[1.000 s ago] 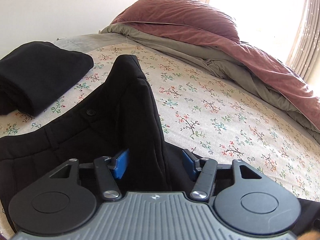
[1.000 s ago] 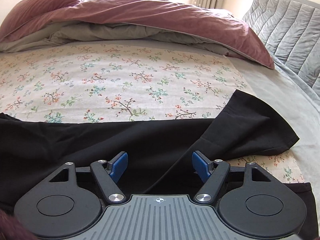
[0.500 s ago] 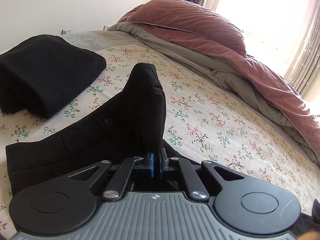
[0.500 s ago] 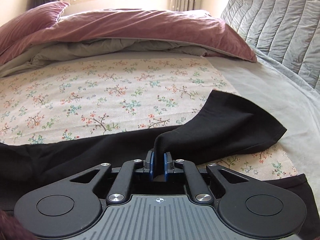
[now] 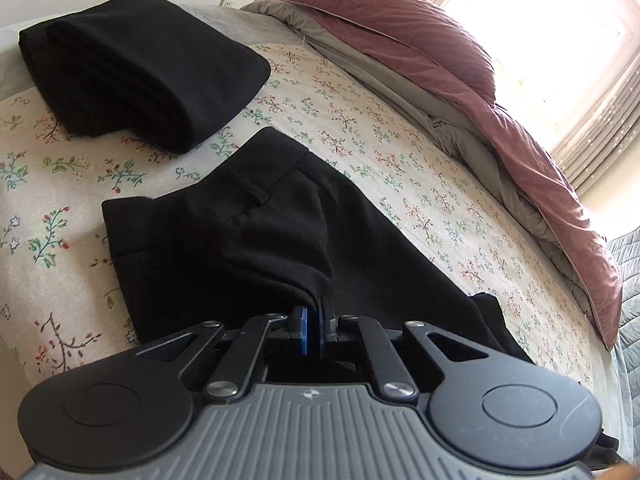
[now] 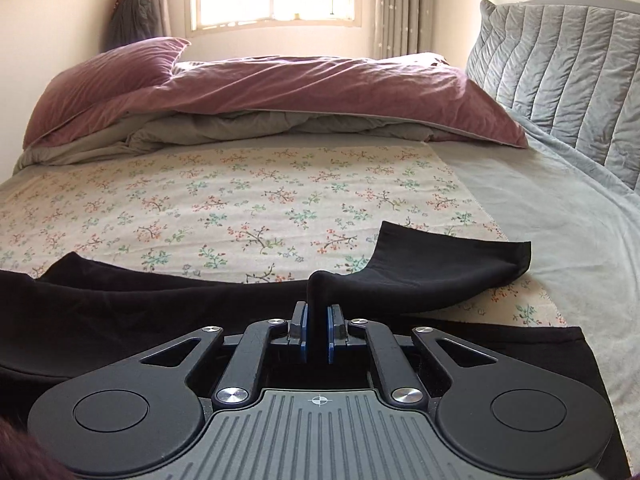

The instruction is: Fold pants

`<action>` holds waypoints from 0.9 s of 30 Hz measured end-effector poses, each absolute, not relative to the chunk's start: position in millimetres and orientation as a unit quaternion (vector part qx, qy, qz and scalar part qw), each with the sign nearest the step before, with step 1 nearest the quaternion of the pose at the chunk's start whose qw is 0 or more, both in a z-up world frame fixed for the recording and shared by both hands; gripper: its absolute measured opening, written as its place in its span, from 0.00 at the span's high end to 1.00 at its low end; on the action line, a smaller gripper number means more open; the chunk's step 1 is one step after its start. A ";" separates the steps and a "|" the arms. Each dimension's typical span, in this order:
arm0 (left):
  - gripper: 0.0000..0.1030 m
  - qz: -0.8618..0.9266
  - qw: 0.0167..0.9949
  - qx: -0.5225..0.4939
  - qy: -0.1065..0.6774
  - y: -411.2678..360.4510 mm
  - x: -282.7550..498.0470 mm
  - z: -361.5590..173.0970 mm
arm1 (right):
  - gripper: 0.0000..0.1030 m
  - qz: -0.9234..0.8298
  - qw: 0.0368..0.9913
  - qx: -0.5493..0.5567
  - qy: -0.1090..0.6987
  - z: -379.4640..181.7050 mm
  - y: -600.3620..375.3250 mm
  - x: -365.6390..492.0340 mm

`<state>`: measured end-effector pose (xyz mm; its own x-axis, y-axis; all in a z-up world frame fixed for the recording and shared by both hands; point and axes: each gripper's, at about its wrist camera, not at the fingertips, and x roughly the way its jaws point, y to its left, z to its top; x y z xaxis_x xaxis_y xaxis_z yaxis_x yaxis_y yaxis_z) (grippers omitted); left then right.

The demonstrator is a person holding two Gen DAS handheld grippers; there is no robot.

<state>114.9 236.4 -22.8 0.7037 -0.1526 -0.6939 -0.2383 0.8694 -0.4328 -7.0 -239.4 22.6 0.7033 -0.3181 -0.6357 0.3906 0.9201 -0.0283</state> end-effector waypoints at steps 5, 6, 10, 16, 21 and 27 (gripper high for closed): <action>0.85 0.019 0.870 -0.272 0.411 254.2 90.8 -52.4 | 0.94 -0.169 0.909 0.045 0.378 -2.9 -231.4 -27.4; 0.85 0.017 0.865 -0.280 0.416 258.6 86.6 -59.0 | 0.94 -0.168 0.905 0.046 0.389 -10.1 -230.9 -29.1; 0.85 -0.010 0.852 -0.341 0.397 279.1 76.4 -74.5 | 0.93 -0.165 0.886 0.043 0.432 -48.4 -228.7 -35.3; 0.79 -0.002 0.861 -0.378 0.339 295.9 64.4 -70.5 | 0.84 -0.150 0.894 0.069 0.416 -46.5 -231.7 -42.5; 0.86 0.019 0.873 -0.362 0.326 297.9 66.4 -68.3 | 0.91 -0.146 0.894 0.110 0.410 -42.5 -243.2 -45.2; 0.86 0.008 0.903 -0.319 0.287 291.8 59.1 -43.3 | 0.94 -0.136 0.908 0.120 0.378 -13.4 -243.3 -57.8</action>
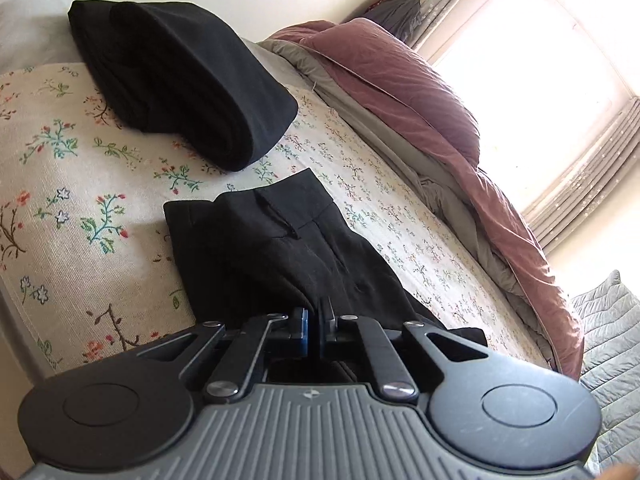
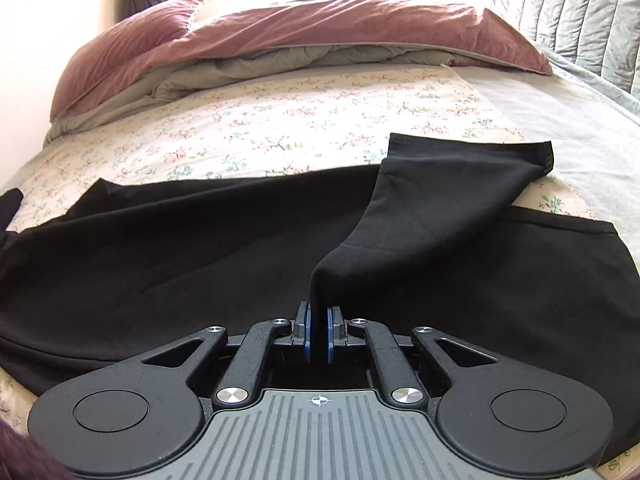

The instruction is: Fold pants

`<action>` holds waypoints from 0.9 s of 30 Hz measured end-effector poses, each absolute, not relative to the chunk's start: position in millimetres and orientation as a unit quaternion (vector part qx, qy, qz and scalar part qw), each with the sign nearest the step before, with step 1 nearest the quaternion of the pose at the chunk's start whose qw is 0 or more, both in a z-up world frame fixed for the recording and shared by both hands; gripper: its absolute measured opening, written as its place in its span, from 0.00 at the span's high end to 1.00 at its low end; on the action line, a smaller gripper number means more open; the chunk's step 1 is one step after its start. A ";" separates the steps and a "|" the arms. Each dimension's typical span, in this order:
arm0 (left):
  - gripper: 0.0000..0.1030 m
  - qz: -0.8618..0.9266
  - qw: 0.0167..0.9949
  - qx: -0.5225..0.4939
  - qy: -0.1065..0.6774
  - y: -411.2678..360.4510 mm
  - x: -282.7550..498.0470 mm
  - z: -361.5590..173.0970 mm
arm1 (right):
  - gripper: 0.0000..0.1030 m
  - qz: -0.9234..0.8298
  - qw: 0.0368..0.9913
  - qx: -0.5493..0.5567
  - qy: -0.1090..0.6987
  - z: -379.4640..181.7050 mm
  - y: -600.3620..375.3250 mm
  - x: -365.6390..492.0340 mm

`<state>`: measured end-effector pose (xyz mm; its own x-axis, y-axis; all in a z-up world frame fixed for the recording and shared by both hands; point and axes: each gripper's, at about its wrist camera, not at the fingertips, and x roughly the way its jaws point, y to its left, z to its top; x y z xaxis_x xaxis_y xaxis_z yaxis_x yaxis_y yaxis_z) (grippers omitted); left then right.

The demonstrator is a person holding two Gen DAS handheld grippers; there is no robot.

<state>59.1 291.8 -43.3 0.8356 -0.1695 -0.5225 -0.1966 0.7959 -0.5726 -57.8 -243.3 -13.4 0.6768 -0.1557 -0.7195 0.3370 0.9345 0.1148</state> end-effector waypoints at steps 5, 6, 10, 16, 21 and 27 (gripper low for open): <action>0.86 0.055 0.905 -0.256 0.335 289.1 67.4 -47.0 | 0.94 -0.100 0.900 0.127 0.406 -5.1 -240.4 -65.1; 0.86 0.062 0.903 -0.242 0.350 288.2 68.9 -49.1 | 0.94 -0.095 0.895 0.124 0.417 -8.4 -238.9 -64.8; 0.83 0.068 0.895 -0.221 0.383 286.1 72.8 -56.6 | 0.93 -0.092 0.867 0.097 0.479 -37.7 -232.8 -58.8; 0.51 0.096 0.905 -0.175 0.376 270.7 67.2 -41.3 | 0.75 -0.091 0.867 0.124 0.474 -33.6 -242.8 -64.9; 0.24 0.072 0.903 -0.096 0.413 245.2 69.9 -28.4 | 0.47 -0.121 0.874 0.116 0.456 -22.7 -258.8 -68.0; 0.17 0.024 0.903 -0.052 0.426 205.0 69.5 -18.2 | 0.38 -0.138 0.876 0.114 0.447 -17.5 -274.6 -70.2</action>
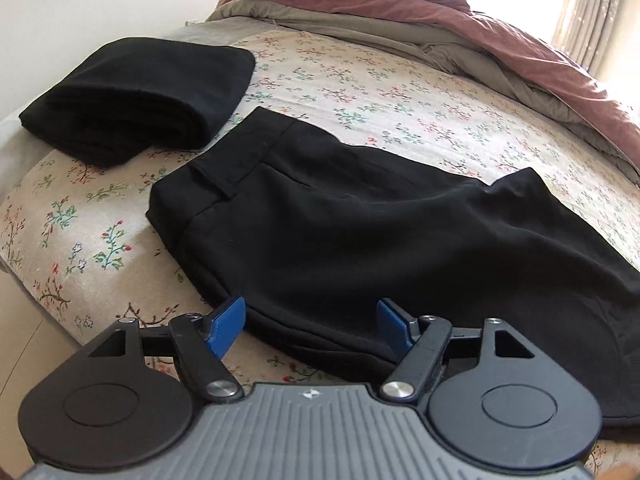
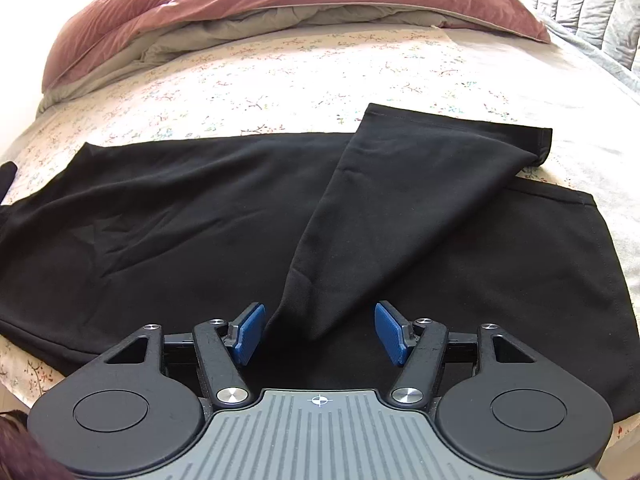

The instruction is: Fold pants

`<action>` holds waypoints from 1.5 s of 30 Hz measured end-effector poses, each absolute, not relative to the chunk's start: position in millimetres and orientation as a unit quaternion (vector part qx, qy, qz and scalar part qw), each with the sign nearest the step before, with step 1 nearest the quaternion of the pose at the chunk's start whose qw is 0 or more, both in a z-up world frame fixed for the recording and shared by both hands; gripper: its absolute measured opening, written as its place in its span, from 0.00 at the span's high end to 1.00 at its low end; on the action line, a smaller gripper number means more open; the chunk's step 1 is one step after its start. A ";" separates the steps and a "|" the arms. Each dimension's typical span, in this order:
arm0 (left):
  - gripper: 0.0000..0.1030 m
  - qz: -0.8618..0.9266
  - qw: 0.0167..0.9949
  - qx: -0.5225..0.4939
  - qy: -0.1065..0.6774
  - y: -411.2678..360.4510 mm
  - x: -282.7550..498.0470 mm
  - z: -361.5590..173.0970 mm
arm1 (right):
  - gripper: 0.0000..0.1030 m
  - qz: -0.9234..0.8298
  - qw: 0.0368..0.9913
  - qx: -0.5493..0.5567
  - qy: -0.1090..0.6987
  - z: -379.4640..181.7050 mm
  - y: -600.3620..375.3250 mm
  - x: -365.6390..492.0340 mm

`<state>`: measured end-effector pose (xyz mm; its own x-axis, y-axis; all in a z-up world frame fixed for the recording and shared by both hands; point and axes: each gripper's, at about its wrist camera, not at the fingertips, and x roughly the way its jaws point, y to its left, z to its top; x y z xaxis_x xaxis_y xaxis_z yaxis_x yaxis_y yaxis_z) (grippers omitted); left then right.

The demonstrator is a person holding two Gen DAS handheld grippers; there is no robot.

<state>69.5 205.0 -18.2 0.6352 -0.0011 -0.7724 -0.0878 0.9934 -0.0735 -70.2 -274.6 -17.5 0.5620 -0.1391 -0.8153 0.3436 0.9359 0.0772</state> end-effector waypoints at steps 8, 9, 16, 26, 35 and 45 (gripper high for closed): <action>0.08 -0.073 0.905 0.012 0.420 129.7 60.8 0.4 | 0.27 -0.134 0.882 0.111 0.439 -3.6 -301.5 -86.3; 0.07 -0.086 0.903 0.015 0.420 119.3 59.6 0.9 | 0.26 -0.136 0.883 0.109 0.436 -2.0 -304.7 -88.0; 0.06 -0.183 0.876 0.036 0.444 25.6 64.3 -9.4 | 0.23 -0.143 0.885 0.127 0.425 3.2 -339.5 -99.8; 0.06 -0.287 0.838 0.097 0.454 -124.8 66.2 -35.9 | 0.23 -0.167 0.869 0.123 0.450 -12.2 -390.9 -97.5; 0.06 -0.363 0.808 0.057 0.461 -207.3 70.5 -62.2 | 0.22 -0.177 0.859 0.109 0.469 -25.6 -416.0 -105.7; 0.43 -0.440 0.790 0.004 0.427 -248.6 57.7 -65.6 | 0.22 -0.200 0.863 0.120 0.449 -17.6 -432.8 -123.2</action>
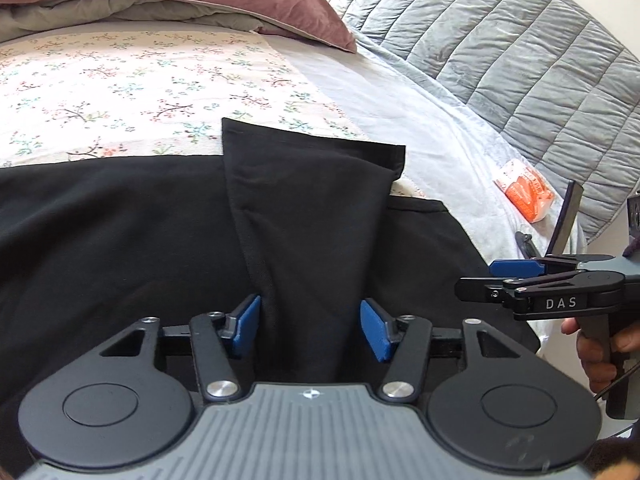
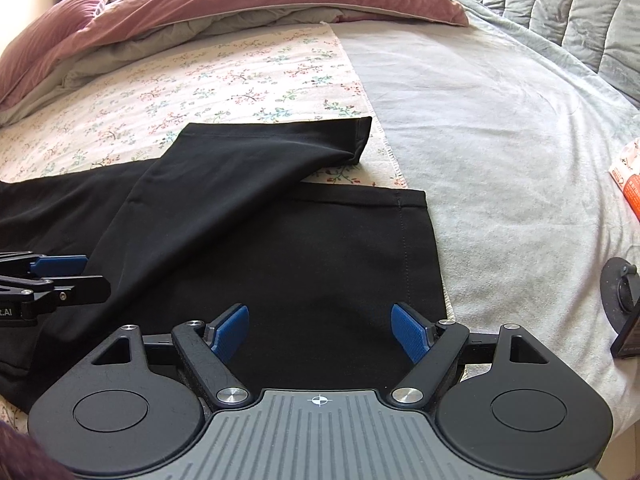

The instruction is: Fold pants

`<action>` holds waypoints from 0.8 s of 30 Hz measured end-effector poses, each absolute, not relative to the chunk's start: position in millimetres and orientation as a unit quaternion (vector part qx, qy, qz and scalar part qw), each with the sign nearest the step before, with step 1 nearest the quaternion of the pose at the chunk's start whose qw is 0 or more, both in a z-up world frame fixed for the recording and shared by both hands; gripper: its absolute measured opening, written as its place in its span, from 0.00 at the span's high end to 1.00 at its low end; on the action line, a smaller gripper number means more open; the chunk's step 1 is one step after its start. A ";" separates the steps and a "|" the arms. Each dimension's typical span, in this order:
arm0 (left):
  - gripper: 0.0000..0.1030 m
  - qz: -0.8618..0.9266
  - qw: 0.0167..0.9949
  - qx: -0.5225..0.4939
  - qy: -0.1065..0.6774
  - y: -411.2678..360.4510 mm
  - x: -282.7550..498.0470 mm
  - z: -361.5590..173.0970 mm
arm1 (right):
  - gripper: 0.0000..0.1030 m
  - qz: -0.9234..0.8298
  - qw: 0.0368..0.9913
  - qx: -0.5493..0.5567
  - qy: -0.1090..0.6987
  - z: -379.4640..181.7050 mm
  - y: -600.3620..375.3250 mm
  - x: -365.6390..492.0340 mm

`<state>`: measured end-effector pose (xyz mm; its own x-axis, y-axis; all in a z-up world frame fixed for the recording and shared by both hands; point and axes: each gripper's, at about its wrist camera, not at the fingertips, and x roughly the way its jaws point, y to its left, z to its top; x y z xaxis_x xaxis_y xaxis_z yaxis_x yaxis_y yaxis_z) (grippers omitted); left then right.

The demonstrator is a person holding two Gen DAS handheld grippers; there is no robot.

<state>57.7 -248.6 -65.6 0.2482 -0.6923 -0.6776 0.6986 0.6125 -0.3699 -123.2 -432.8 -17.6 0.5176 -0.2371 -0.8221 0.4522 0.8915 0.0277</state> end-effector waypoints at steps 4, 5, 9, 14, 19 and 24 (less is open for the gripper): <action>0.77 -0.477 0.778 -0.007 0.409 -263.0 44.6 -62.0 | 0.22 -0.205 0.867 0.130 0.435 -10.8 -437.0 -125.6; 0.77 -0.493 0.770 -0.010 0.405 -265.8 39.3 -61.0 | 0.22 -0.206 0.868 0.133 0.432 -9.2 -438.0 -126.0; 0.78 -0.548 0.734 0.036 0.400 -277.7 11.2 -62.6 | 0.22 -0.207 0.870 0.141 0.424 -5.2 -439.0 -125.3; 0.85 -0.590 0.686 0.097 0.414 -283.8 -17.0 -79.4 | 0.22 -0.209 0.870 0.141 0.425 -6.4 -438.9 -121.8; 0.83 -0.601 0.678 0.076 0.417 -275.9 -23.4 -78.2 | 0.22 -0.198 0.870 0.142 0.429 -10.0 -432.2 -114.7; 0.64 -0.568 0.713 0.051 0.408 -250.8 -16.3 -66.8 | 0.22 -0.163 0.877 0.111 0.437 -15.9 -407.9 -95.9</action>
